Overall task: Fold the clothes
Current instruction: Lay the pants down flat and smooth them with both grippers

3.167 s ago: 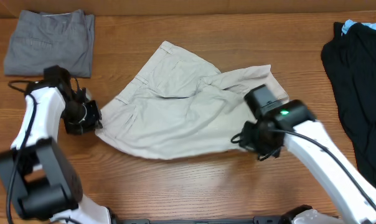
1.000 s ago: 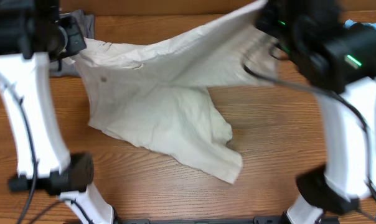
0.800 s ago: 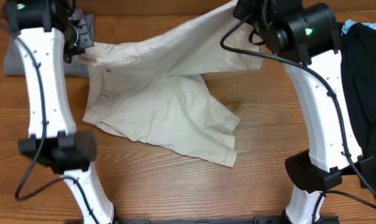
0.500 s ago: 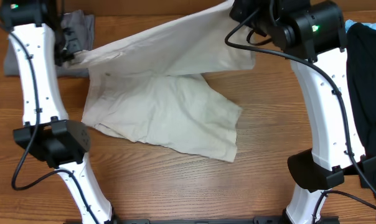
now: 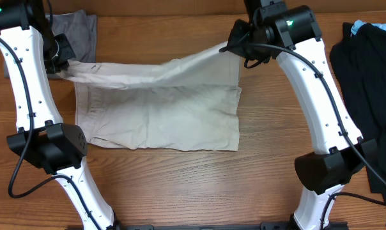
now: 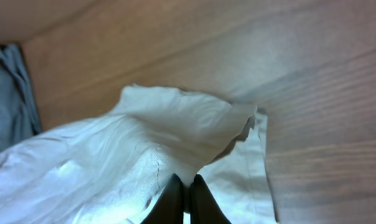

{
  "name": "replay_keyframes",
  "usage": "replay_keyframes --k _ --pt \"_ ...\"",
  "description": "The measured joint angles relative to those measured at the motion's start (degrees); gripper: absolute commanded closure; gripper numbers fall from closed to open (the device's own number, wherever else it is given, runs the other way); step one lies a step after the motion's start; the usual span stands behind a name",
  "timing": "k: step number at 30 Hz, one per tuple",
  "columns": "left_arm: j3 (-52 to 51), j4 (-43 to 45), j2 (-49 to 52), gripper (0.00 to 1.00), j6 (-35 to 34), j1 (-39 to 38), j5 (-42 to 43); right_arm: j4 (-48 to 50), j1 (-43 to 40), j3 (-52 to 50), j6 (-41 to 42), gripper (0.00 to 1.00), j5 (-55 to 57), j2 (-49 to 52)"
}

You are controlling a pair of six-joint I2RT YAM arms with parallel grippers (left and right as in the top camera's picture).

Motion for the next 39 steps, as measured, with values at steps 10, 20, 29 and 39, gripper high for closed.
replay_keyframes --k 10,20,29,39 --pt "-4.3 0.0 0.0 0.96 2.1 -0.3 4.3 -7.0 0.0 -0.4 0.0 0.96 0.0 0.0" --pt "-19.9 0.1 -7.0 0.96 4.4 -0.3 3.8 -12.1 2.6 -2.3 0.0 0.96 1.4 0.0" --pt "-33.2 3.8 -10.8 0.95 4.3 0.7 0.9 -5.7 5.7 -17.7 1.4 0.96 2.5 0.0" --pt "-43.8 9.3 -10.8 0.52 4.3 4.5 0.1 -9.5 5.6 -25.2 3.6 0.84 6.4 0.0"
